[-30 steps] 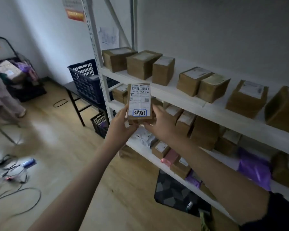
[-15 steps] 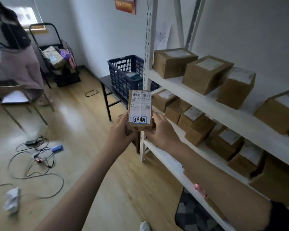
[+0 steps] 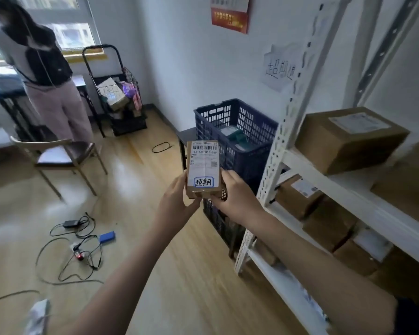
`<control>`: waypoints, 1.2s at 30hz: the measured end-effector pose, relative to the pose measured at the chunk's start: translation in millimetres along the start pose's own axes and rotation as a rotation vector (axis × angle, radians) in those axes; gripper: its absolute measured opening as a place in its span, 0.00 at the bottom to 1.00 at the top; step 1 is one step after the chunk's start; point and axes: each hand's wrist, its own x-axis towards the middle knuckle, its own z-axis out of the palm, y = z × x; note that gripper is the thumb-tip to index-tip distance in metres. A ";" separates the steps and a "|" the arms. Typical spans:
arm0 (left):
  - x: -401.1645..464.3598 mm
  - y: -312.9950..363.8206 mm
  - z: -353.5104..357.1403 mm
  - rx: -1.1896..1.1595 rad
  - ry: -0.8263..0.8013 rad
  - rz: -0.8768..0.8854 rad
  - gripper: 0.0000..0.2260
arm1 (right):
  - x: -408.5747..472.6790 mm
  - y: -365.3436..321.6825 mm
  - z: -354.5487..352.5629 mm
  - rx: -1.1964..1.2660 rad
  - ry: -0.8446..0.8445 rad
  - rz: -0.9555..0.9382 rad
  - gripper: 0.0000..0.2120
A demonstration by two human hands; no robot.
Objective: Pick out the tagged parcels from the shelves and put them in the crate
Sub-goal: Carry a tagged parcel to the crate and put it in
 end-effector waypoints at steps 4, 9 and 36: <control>75.3 -63.5 -12.9 -0.016 -0.024 0.029 0.31 | 84.2 3.6 40.6 -0.028 0.047 0.019 0.26; 176.7 -132.8 -27.0 -0.019 -0.134 0.089 0.31 | 180.5 5.9 70.7 -0.032 0.089 0.134 0.28; 629.9 -267.0 227.9 -0.047 -0.824 0.332 0.32 | 500.6 271.8 81.6 -0.070 0.261 0.771 0.30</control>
